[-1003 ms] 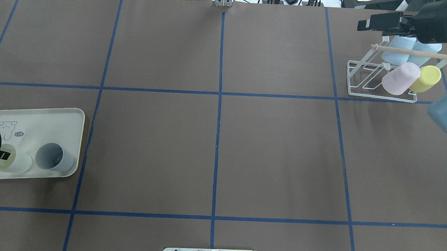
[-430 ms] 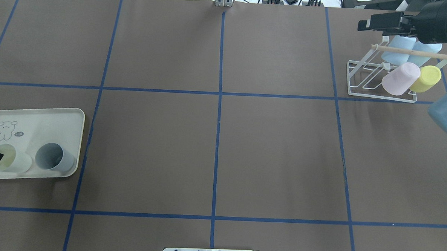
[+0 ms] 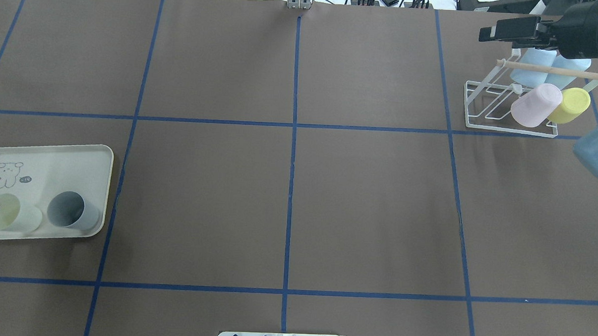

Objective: Transfer IKEA cup to right arm and place on rack

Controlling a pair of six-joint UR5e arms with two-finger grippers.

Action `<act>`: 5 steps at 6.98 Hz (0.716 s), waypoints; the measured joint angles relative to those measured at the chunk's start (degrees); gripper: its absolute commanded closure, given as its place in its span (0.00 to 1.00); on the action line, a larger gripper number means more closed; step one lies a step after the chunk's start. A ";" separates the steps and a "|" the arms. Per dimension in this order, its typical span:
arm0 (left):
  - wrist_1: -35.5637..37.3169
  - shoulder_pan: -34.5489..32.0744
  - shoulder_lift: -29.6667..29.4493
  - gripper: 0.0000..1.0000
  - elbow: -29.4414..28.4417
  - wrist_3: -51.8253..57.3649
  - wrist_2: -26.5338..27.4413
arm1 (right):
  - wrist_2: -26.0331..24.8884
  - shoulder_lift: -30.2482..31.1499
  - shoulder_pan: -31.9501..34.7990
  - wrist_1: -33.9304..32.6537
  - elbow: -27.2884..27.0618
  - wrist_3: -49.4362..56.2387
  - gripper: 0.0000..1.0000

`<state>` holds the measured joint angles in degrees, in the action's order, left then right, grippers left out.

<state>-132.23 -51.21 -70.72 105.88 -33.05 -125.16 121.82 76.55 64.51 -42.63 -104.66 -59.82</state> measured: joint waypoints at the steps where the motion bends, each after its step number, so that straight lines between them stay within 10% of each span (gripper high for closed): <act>1: 0.08 -0.05 0.50 1.00 0.59 0.02 0.30 | 0.00 0.00 0.00 0.00 -0.02 -0.02 0.00; 5: 1.70 -8.75 6.49 1.00 8.70 0.00 0.67 | 0.22 -0.04 0.00 0.00 -0.50 -0.02 0.00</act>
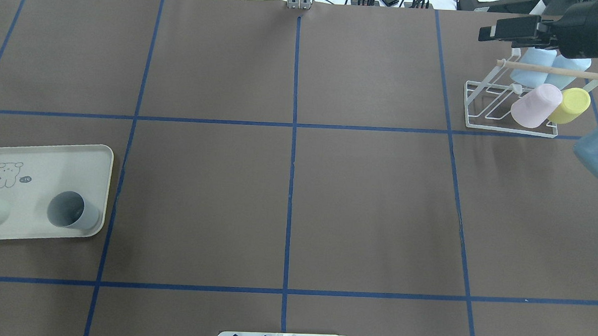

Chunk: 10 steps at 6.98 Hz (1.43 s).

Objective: Transfer IKEA cup to right arm and place on rack

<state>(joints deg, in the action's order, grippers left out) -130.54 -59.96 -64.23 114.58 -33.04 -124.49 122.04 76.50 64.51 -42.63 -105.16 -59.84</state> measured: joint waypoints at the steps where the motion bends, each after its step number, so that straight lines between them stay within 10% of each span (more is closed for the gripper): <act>1: 0.63 -4.52 -1.48 1.00 0.31 -0.21 0.29 | 0.14 -0.05 -0.02 -0.02 -0.10 0.02 0.00; 5: 6.71 -9.91 -18.26 1.00 -1.16 -16.34 8.66 | -0.19 -1.06 -1.65 -0.11 -1.41 -5.07 0.00; 10: 5.92 1.37 -33.02 1.00 -1.32 -58.68 19.78 | -2.93 -5.91 -6.13 0.01 -1.04 -17.05 0.00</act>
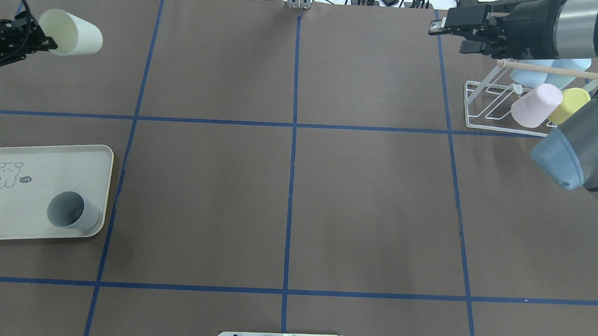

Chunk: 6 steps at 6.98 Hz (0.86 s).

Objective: Transfer IKEA cup to right arm and place on rack

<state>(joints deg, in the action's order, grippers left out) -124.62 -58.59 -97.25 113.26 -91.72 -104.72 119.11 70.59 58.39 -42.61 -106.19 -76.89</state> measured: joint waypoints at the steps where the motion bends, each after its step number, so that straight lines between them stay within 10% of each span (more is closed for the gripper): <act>1: -3.26 1.75 -2.26 1.00 0.14 -9.07 0.11 | -0.09 -1.07 -0.45 0.04 0.04 -3.01 0.00; 6: -26.75 12.08 -6.03 1.00 -0.80 -44.30 9.83 | -7.54 -7.96 -5.99 3.02 0.43 -18.71 0.00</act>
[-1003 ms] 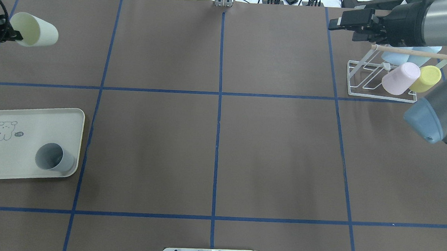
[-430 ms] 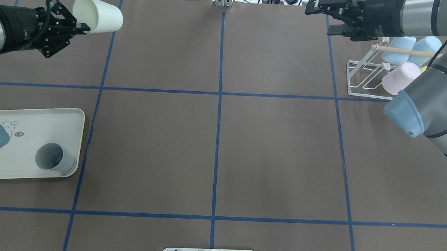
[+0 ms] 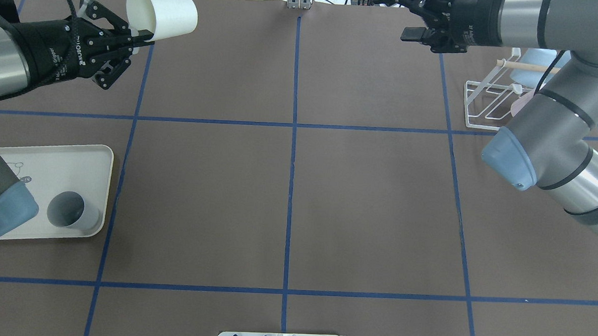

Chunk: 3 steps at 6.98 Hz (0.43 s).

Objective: Transfer IKEA cup to right arm and place on rack

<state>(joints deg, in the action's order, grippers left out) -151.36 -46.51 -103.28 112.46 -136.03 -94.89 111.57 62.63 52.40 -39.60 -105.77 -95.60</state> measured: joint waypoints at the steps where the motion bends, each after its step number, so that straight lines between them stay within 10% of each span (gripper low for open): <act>1: -4.85 2.39 -0.39 1.00 -1.13 -4.72 3.98 | -2.53 -0.42 -1.98 1.72 0.10 -1.55 0.00; 3: -11.79 4.72 -0.96 1.00 -3.28 -11.25 8.95 | -7.91 -1.42 -5.93 4.39 0.32 -4.21 0.00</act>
<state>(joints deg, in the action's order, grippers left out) -163.15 -41.78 -104.24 109.19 -147.27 -85.94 103.66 61.21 46.47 -35.21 -105.45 -99.81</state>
